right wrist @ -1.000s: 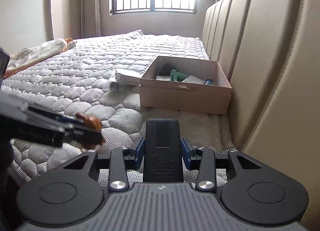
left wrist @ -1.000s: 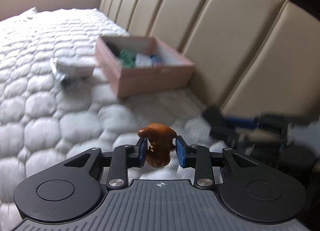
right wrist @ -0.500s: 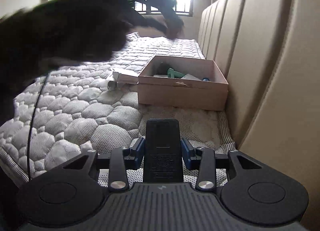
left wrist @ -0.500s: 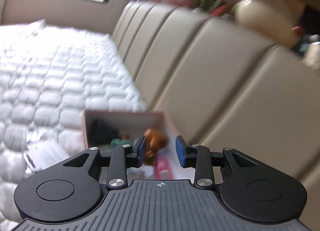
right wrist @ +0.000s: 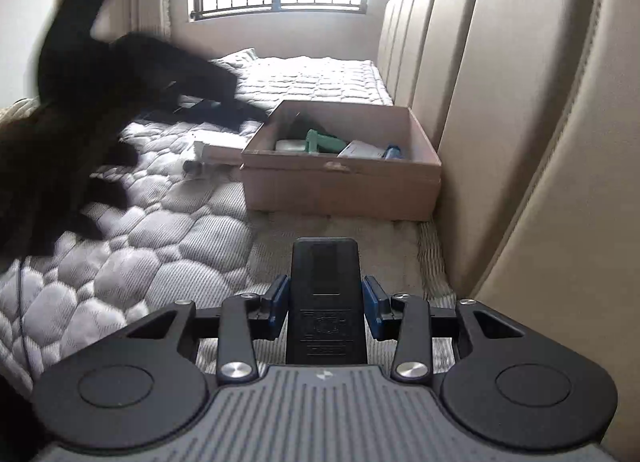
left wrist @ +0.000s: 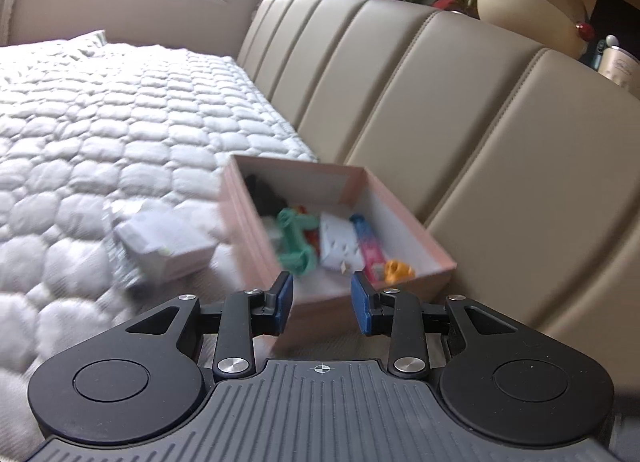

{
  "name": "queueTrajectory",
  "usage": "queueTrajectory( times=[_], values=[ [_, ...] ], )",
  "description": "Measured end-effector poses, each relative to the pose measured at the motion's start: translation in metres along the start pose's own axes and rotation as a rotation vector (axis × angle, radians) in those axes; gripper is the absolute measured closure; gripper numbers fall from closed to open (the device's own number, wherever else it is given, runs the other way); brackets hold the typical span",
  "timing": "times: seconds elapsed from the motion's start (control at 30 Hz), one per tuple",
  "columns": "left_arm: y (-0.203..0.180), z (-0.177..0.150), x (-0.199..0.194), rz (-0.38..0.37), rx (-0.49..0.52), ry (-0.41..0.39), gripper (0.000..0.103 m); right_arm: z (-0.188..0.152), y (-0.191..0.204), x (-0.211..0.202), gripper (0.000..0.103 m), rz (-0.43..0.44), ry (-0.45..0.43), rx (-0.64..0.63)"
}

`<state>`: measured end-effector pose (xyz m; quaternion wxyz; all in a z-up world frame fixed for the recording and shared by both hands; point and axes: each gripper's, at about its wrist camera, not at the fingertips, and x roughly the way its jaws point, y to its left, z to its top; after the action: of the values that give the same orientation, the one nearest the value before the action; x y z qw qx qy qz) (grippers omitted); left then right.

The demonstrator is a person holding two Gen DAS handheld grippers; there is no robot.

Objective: Organize rigid objects
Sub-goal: 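Drop the brown teddy into the pink box with the left gripper, then lower the black remote into the pink box and open the right gripper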

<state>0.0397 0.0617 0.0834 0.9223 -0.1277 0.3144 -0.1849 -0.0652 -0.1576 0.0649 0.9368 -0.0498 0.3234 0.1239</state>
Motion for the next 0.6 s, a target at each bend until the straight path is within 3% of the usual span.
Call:
queueTrajectory(
  times=[0.2,0.3,0.4,0.43,0.47,0.5,0.6],
  values=[
    [0.03,-0.024,-0.03,0.025,-0.035,0.06,0.068,0.049,-0.007,0.007,0.065,-0.011,-0.026,0.019],
    [0.044,-0.034,-0.04,0.032,-0.076,0.079,0.068,0.091,-0.015,0.017,0.065,-0.047,-0.05,0.061],
    [0.055,-0.043,-0.051,0.039,-0.091,0.075,0.068,0.136,-0.021,0.03,0.064,-0.116,-0.128,0.098],
    [0.059,-0.045,-0.055,0.048,-0.094,0.075,0.068,0.149,-0.023,0.036,0.052,-0.125,-0.15,0.108],
    [0.063,-0.045,-0.057,0.055,-0.101,0.072,0.068,0.161,-0.027,0.044,0.031,-0.133,-0.138,0.128],
    [0.069,-0.047,-0.06,0.062,-0.113,0.062,0.068,0.169,-0.032,0.051,0.026,-0.137,-0.112,0.155],
    [0.084,-0.048,-0.065,0.105,-0.162,0.019,0.068,0.174,-0.034,0.067,0.026,-0.131,-0.06,0.169]
  ],
)
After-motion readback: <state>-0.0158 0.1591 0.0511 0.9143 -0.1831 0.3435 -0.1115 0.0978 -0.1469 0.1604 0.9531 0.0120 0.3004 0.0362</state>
